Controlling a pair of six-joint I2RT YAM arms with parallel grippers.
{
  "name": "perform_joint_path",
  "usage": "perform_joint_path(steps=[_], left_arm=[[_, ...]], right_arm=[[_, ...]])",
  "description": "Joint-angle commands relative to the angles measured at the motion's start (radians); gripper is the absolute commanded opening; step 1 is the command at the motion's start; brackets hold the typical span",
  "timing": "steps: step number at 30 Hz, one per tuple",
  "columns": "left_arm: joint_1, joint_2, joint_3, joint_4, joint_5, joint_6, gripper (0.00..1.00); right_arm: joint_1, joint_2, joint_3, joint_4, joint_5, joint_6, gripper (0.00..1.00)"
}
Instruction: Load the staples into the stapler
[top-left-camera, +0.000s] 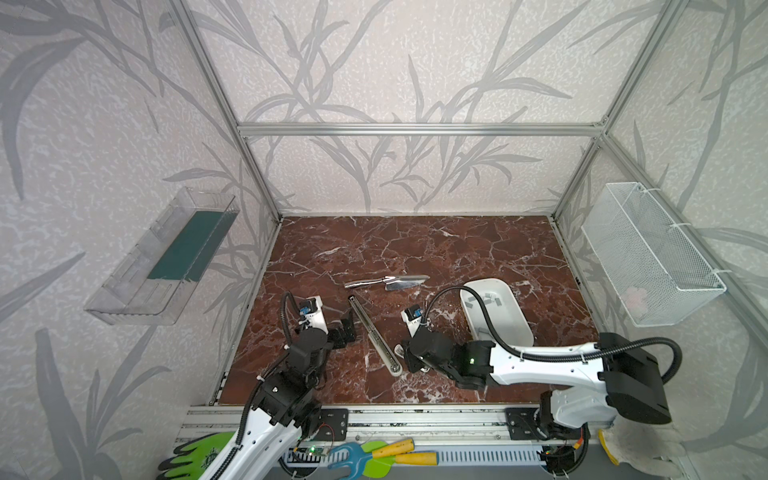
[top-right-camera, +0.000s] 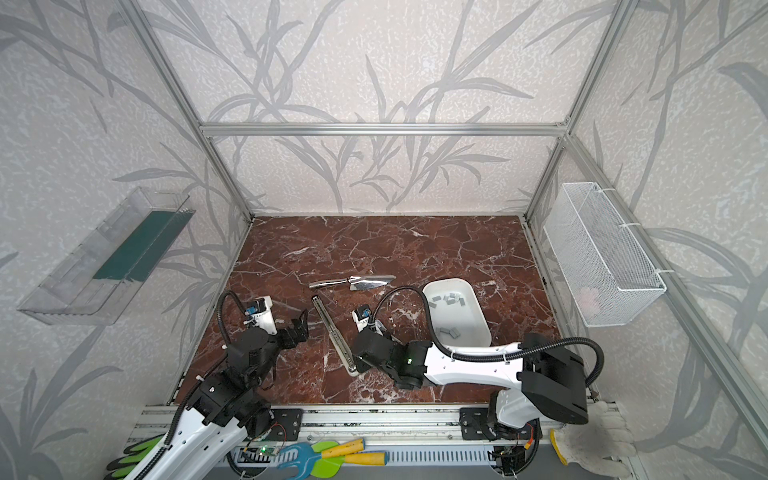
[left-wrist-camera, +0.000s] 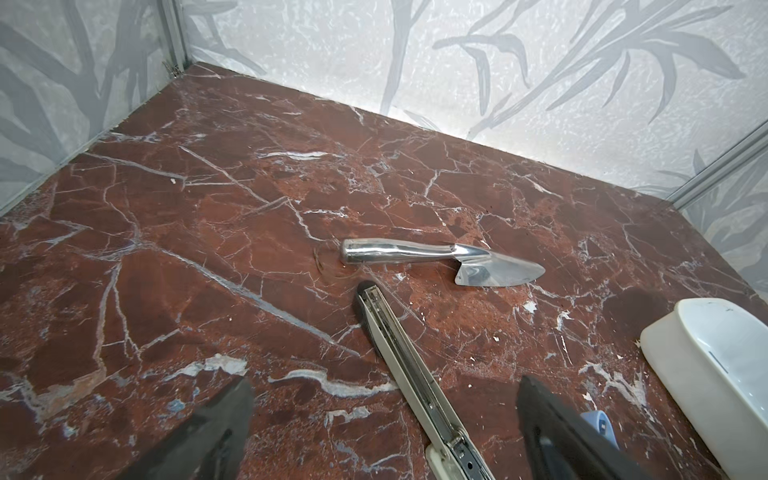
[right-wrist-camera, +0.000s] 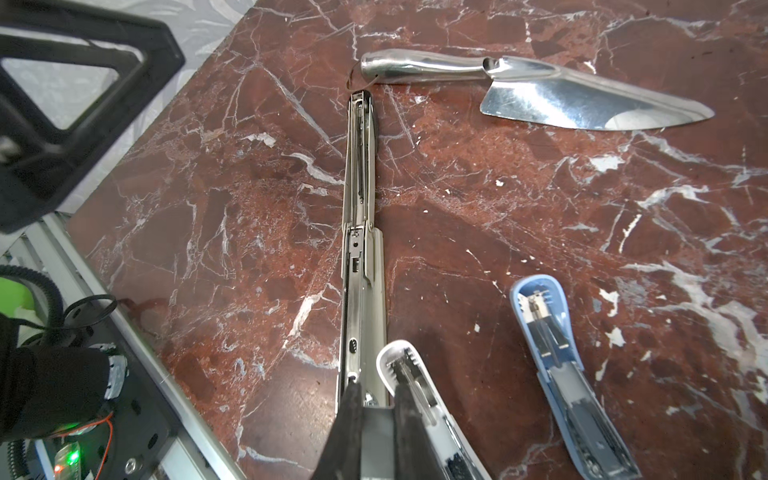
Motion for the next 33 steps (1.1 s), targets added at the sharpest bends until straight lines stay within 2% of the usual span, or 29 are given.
perform_joint_path(steps=[1, 10, 16, 19, 21, 25, 33], left_arm=[[0.006, -0.030, -0.019, -0.037, -0.033, -0.033, 0.99], [0.006, 0.050, -0.012, -0.005, 0.096, -0.028, 0.99], [0.007, -0.020, -0.033, -0.090, 0.193, -0.099, 0.99], [0.006, -0.042, -0.038, -0.047, 0.168, -0.057, 0.99], [0.006, -0.049, -0.035, -0.053, 0.119, -0.056, 0.99], [0.006, -0.054, -0.039, -0.049, 0.142, -0.057, 0.99], [0.007, -0.053, -0.034, -0.055, 0.107, -0.056, 0.99]], right_arm=[[0.010, 0.039, 0.039, -0.004, 0.028, 0.017, 0.08], [0.050, 0.130, 0.110, -0.040, 0.044, 0.048, 0.08], [0.083, 0.157, 0.126, -0.046, 0.092, 0.064, 0.08], [0.084, 0.160, 0.161, -0.101, 0.141, 0.076, 0.08], [0.083, 0.165, 0.169, -0.079, 0.136, 0.066, 0.08], [0.084, 0.211, 0.194, -0.074, 0.131, 0.068, 0.08], [0.084, 0.293, 0.257, -0.131, 0.144, 0.064, 0.08]])
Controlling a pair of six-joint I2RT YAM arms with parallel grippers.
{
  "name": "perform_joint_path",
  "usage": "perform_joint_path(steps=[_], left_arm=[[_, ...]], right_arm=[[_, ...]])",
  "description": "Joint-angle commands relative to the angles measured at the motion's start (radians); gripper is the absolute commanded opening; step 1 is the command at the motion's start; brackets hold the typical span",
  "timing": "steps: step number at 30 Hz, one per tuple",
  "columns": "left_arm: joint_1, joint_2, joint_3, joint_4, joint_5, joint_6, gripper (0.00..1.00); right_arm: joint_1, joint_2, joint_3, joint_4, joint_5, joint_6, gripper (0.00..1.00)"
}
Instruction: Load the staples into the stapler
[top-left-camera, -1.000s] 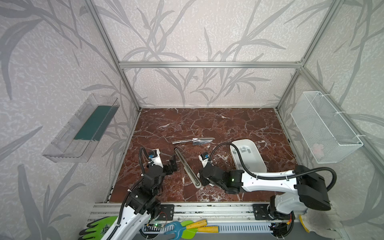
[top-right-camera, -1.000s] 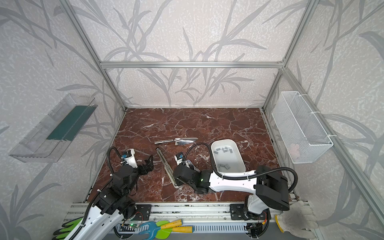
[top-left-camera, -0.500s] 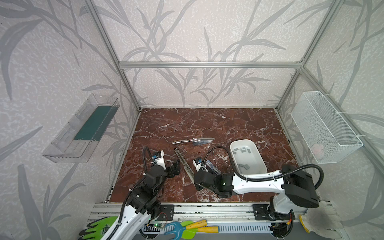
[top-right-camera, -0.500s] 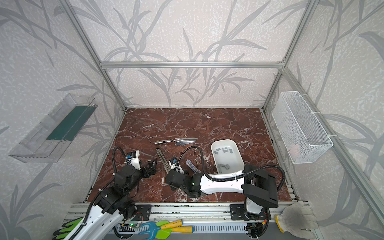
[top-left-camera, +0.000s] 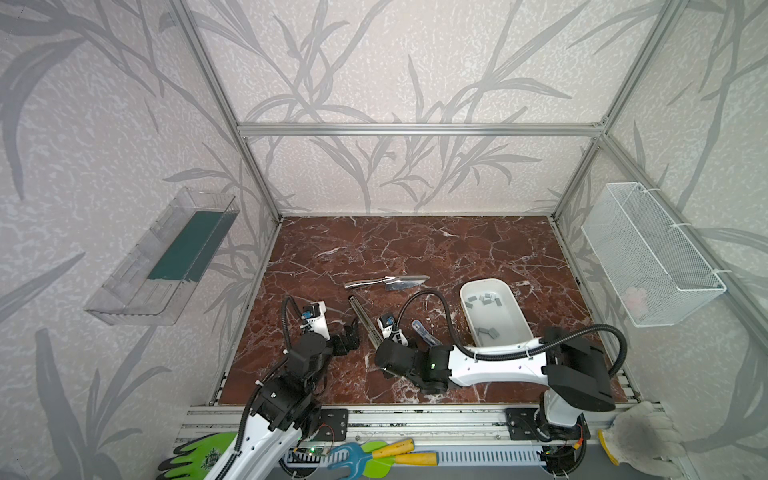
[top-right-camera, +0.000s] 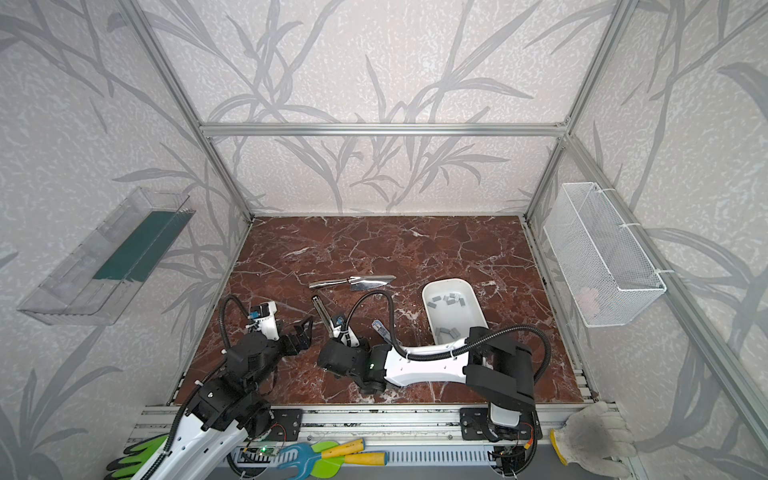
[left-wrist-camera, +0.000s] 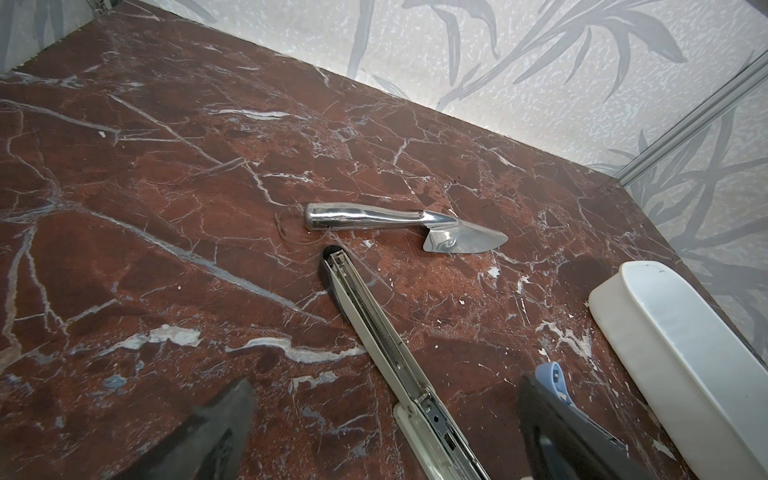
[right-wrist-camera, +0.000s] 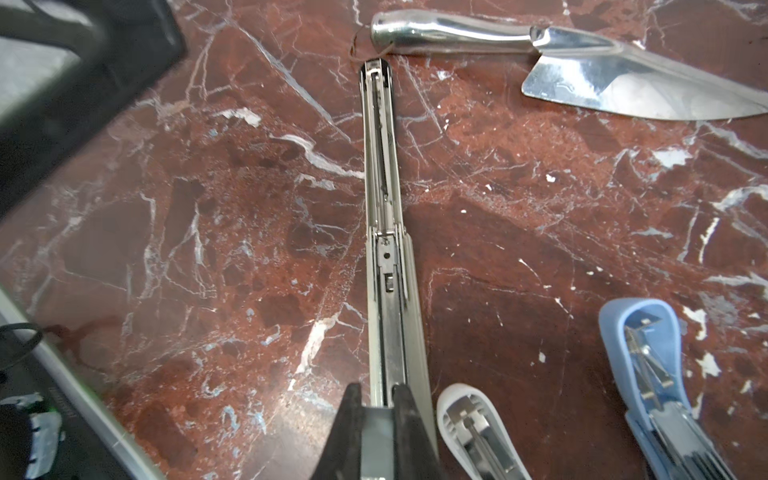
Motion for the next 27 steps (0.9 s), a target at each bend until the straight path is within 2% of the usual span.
perform_joint_path(steps=[1, 6, 27], left_arm=[[0.006, -0.009, -0.009, -0.013, -0.028, -0.010, 0.99], [0.005, -0.009, -0.008, -0.011, -0.032, -0.008, 0.99], [0.006, -0.009, -0.012, -0.005, -0.042, -0.008, 0.99]], right_arm=[[0.004, 0.026, 0.042, -0.051, 0.042, 0.012, 0.08], [-0.001, 0.032, 0.038, -0.061, 0.078, 0.017, 0.09], [-0.001, 0.061, 0.040, -0.044, 0.029, 0.007, 0.09]])
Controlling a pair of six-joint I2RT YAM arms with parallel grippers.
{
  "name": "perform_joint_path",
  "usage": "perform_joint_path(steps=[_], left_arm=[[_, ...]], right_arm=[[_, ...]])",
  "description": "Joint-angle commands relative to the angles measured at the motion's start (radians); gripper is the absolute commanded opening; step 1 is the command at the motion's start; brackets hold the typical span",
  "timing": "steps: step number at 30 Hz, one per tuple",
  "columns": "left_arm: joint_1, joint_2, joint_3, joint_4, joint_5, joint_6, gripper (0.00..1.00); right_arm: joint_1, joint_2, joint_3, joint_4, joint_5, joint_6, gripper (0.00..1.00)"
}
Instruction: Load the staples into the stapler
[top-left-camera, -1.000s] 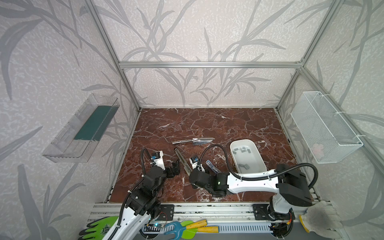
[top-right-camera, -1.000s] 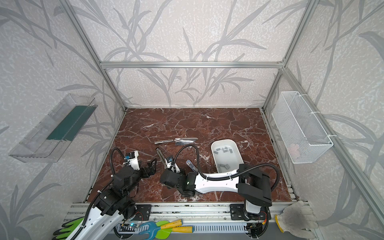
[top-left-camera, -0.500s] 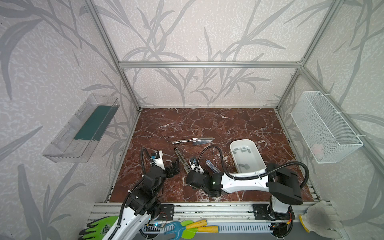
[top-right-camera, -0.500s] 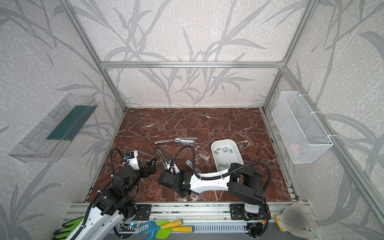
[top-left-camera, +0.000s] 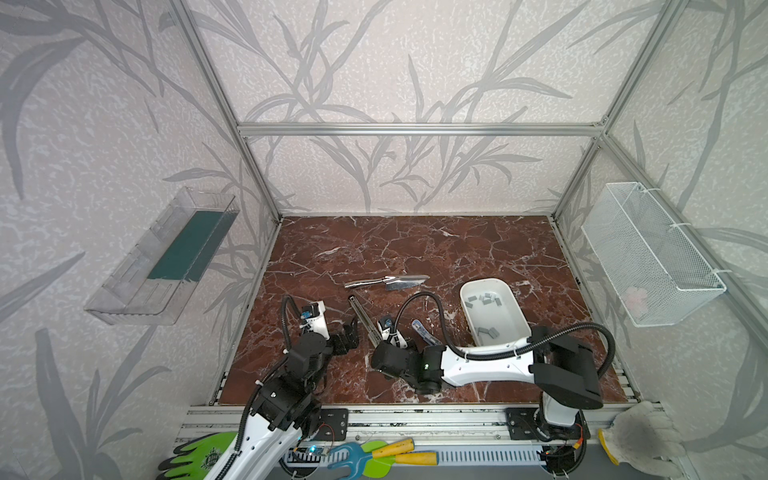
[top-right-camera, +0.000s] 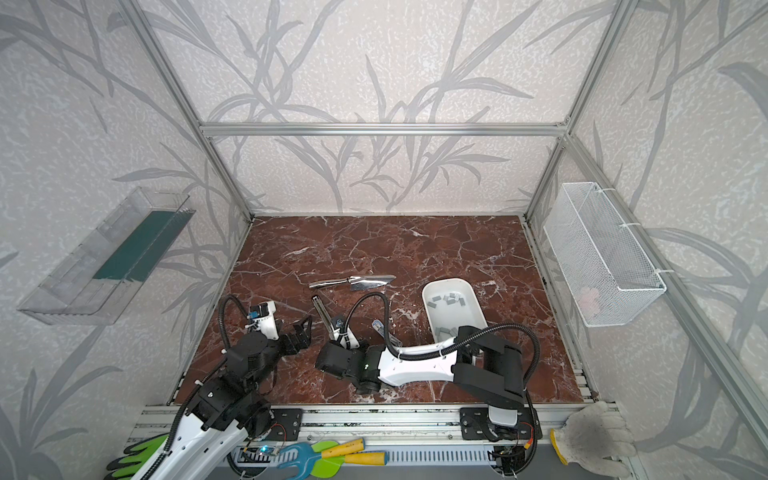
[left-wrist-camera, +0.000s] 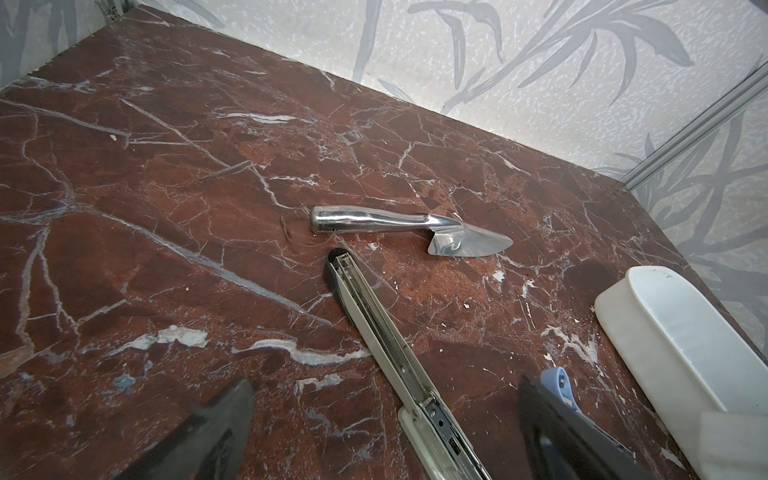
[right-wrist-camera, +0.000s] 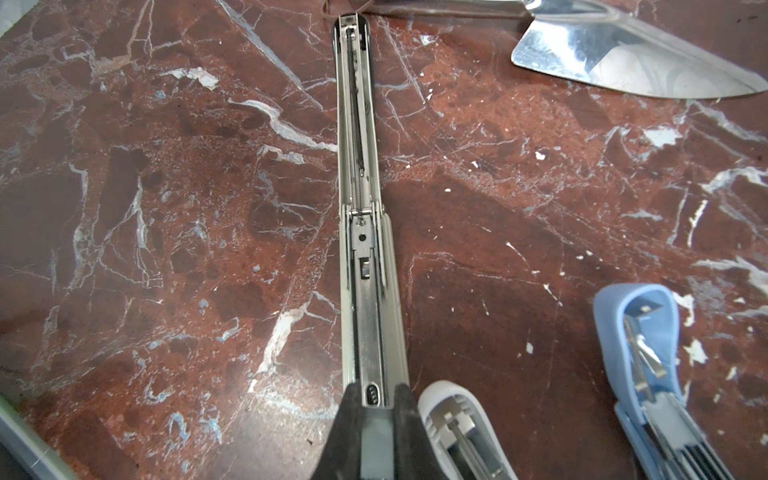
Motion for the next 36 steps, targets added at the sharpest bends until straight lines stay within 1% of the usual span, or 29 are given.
perform_joint_path(steps=[1, 31, 36], left_arm=[[0.005, -0.009, -0.013, -0.005, -0.029, -0.007, 0.99], [0.005, -0.009, -0.013, -0.003, -0.030, -0.008, 0.99], [0.006, -0.010, -0.014, -0.003, -0.030, -0.008, 0.99]], right_arm=[[0.000, 0.015, 0.022, -0.010, 0.002, -0.001, 0.09], [-0.010, 0.036, 0.024, -0.012, -0.015, 0.003, 0.09], [-0.008, 0.010, 0.046, -0.032, -0.030, -0.046, 0.09]])
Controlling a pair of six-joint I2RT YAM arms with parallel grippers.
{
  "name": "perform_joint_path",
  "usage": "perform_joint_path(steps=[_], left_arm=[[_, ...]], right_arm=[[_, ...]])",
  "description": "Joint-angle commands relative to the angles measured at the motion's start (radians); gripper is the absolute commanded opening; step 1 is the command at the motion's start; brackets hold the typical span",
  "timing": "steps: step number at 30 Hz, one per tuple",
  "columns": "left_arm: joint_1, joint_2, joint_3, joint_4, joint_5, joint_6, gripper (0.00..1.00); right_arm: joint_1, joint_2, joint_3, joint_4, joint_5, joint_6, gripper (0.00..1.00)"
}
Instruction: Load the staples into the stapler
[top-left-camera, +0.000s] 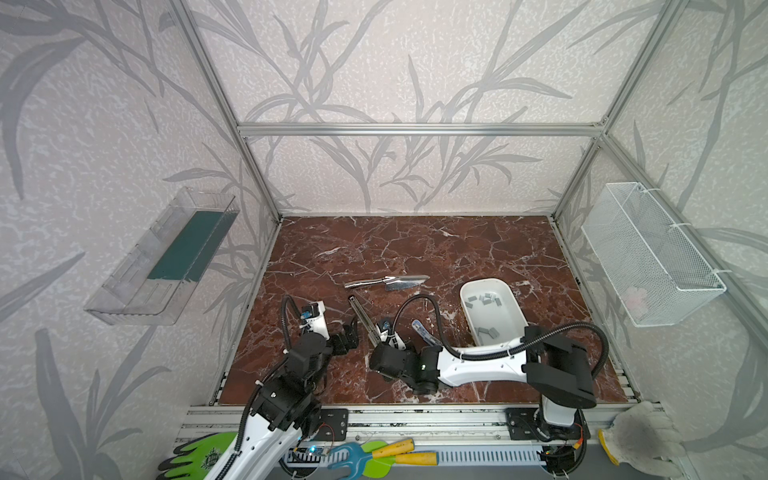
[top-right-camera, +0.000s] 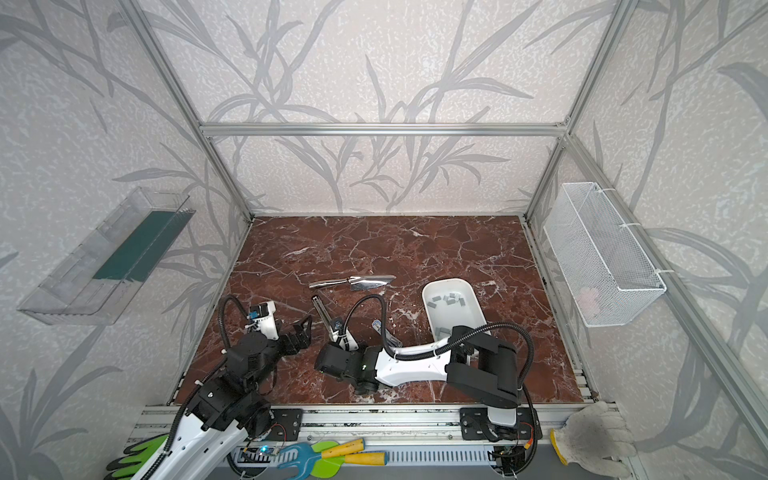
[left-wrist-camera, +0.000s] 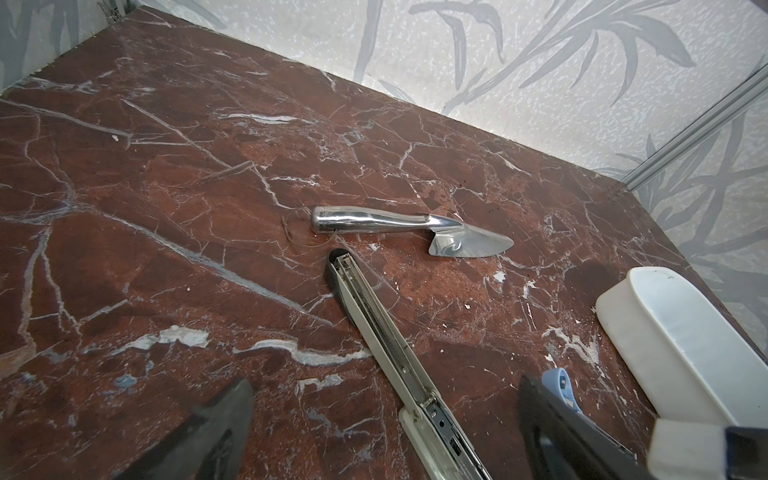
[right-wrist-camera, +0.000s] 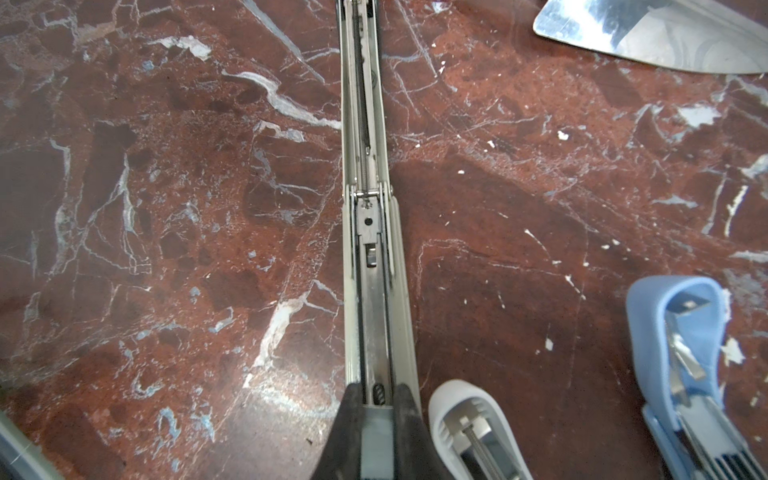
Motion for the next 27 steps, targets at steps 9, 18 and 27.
perform_joint_path(steps=[9, 18, 27], left_arm=[[0.004, -0.011, -0.013, -0.003, -0.027, -0.009, 0.99], [0.004, -0.011, -0.014, -0.001, -0.028, -0.009, 0.99], [0.004, -0.011, -0.014, -0.001, -0.027, -0.009, 0.99]], right_arm=[[-0.001, -0.048, -0.014, 0.054, 0.013, -0.109, 0.09], [-0.003, -0.042, -0.030, 0.055, 0.046, -0.095, 0.08], [-0.002, -0.040, -0.033, 0.061, 0.043, -0.093, 0.08]])
